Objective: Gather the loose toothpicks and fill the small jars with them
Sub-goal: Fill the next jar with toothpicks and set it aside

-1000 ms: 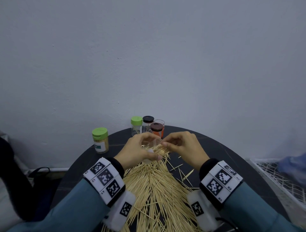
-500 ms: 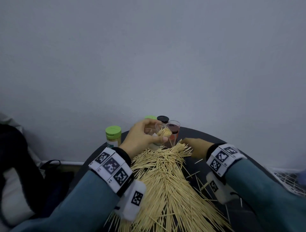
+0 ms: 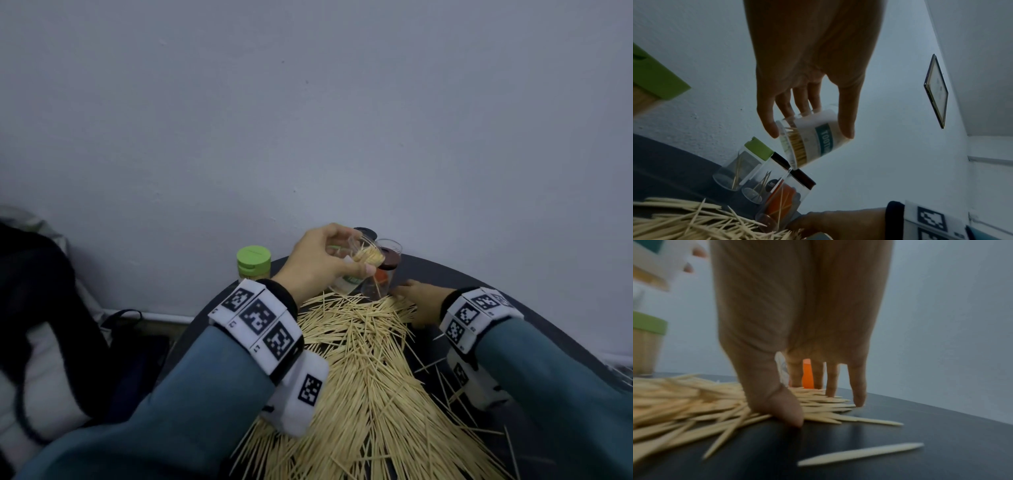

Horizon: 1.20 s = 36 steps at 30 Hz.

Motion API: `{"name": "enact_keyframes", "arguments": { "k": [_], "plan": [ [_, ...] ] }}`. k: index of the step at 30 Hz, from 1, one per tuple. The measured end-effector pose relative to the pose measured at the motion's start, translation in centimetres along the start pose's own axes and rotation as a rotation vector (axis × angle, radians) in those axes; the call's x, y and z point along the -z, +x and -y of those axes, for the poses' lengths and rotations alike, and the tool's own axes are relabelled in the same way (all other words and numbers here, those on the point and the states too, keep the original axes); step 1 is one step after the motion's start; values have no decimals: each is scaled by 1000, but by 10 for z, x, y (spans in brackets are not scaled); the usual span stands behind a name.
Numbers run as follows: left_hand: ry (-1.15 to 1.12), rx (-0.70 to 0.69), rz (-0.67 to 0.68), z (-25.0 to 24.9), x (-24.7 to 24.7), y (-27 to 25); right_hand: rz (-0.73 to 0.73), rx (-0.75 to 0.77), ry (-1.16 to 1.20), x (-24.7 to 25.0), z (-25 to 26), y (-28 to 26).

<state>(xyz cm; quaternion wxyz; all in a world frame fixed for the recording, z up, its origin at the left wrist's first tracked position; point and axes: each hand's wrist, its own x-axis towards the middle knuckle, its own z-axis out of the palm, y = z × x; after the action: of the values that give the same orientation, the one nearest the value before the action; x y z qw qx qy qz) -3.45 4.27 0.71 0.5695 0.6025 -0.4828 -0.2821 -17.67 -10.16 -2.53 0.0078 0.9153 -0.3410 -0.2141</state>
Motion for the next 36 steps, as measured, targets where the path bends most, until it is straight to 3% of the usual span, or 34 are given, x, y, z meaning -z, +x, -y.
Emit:
{"name": "enact_keyframes", "arguments": {
  "k": [7,10,13,22,28,36],
  "plan": [
    [-4,6,21,-4,-4,-7,-149,53,-13,-10,2,-21],
    [11,0,22,-4,-6,-10,-167,-8,-10,-20,4,-30],
    [27,-15,38,-3,-9,-16,-174,-84,-112,-27,8,-42],
    [57,-29,64,-3,-13,-29,-209,-88,-362,-33,18,-66],
    [72,-28,89,-4,-14,-35,-91,-52,-128,-28,24,-80],
    [85,-30,103,-5,-16,-40,-38,-64,153,-33,26,-86]
  ]
}}
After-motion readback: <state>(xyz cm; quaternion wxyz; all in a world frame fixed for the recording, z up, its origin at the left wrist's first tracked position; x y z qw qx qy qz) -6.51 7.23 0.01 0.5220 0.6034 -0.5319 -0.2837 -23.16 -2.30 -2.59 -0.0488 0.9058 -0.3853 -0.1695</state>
